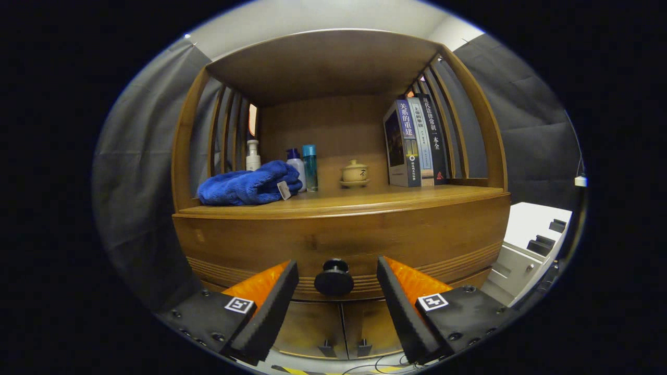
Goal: Pull open the drawer, take out the items inside it, and place them on the countertop above the cabinet.
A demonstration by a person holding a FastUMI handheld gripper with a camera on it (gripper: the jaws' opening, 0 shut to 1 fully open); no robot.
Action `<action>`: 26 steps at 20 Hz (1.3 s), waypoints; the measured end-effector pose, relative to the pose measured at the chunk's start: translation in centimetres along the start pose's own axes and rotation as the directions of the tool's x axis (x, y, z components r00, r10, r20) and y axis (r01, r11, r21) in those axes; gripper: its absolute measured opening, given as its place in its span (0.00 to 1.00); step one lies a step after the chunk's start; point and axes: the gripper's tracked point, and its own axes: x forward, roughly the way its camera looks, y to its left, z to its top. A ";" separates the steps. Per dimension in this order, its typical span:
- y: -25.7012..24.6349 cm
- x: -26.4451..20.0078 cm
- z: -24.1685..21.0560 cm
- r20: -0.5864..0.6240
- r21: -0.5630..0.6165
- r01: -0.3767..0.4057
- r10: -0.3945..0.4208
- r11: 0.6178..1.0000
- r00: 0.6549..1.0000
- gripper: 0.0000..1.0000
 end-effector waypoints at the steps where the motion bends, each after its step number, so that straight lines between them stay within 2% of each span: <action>1: 0.0 0.5 -0.2 -0.003 -0.006 -0.001 0.001 1.000 1.000 0.98; 6: 0.0 2.0 -1.4 -0.033 0.000 0.006 -0.006 1.000 0.999 0.91; 9: 0.4 2.4 -1.3 -0.044 0.032 -0.001 0.002 1.000 0.999 0.75; 19: 0.8 2.6 -2.4 -0.097 0.046 -0.006 0.011 0.999 0.995 0.38; 26: 0.8 -1.6 -2.6 -0.103 0.025 -0.029 0.031 0.999 0.994 0.38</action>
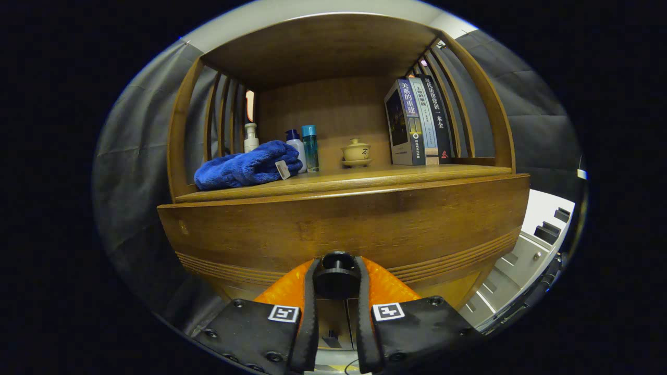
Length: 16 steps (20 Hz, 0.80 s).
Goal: Pull open the drawer, take out the items inside it, and place them on the countertop above the cabinet.
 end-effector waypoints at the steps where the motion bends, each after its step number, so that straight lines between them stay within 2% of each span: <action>1: 0.1 -1.0 -0.1 0.007 0.002 -0.005 0.005 1.000 1.000 0.38; 16: 0.6 -12.4 -1.7 -0.024 -0.029 -0.016 0.015 0.999 1.000 0.37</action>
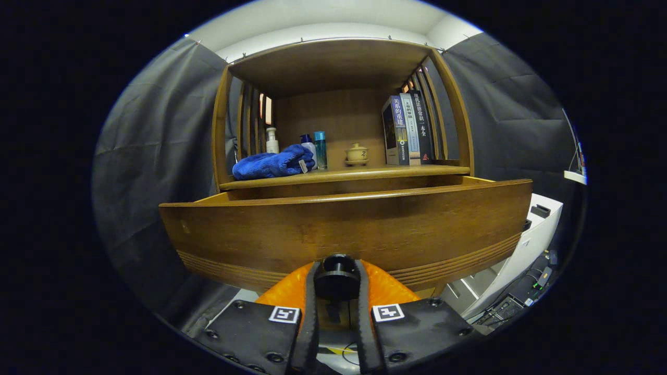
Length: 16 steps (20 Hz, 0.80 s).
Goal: Pull open the drawer, take out the items inside it, and place them on the countertop above the cabinet.
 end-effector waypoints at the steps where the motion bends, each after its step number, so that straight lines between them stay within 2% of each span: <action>1: 0.0 -0.4 -0.2 -0.009 -0.007 -0.002 0.002 1.000 1.000 0.37; 10: 0.0 -3.3 -1.5 -0.062 -0.003 -0.012 0.012 1.000 0.998 0.37; 16: 0.0 -3.5 -1.5 -0.033 -0.034 0.001 -0.002 0.999 0.999 0.38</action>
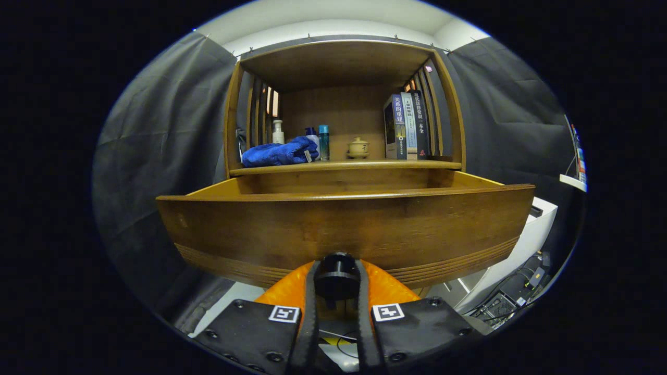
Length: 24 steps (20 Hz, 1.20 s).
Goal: Pull open the drawer, take out the items inside it, and place them on the countertop above the cabinet.
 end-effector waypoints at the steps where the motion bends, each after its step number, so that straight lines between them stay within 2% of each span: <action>1: 0.0 0.1 -0.1 0.001 0.008 -0.004 0.004 1.000 1.000 0.38; 11: 0.3 -0.3 1.0 0.011 0.005 -0.003 0.003 1.000 1.000 0.54; 14: 1.2 -1.4 2.6 0.038 0.004 -0.026 0.026 1.000 0.999 0.68; 16: 1.1 -2.8 5.4 0.079 -0.014 -0.031 0.032 0.999 0.996 0.78; 20: 0.4 -4.6 15.7 0.208 0.001 -0.039 0.038 0.999 0.977 0.97; 24: 0.3 -3.1 25.7 0.223 0.136 -0.105 0.072 0.985 0.972 0.97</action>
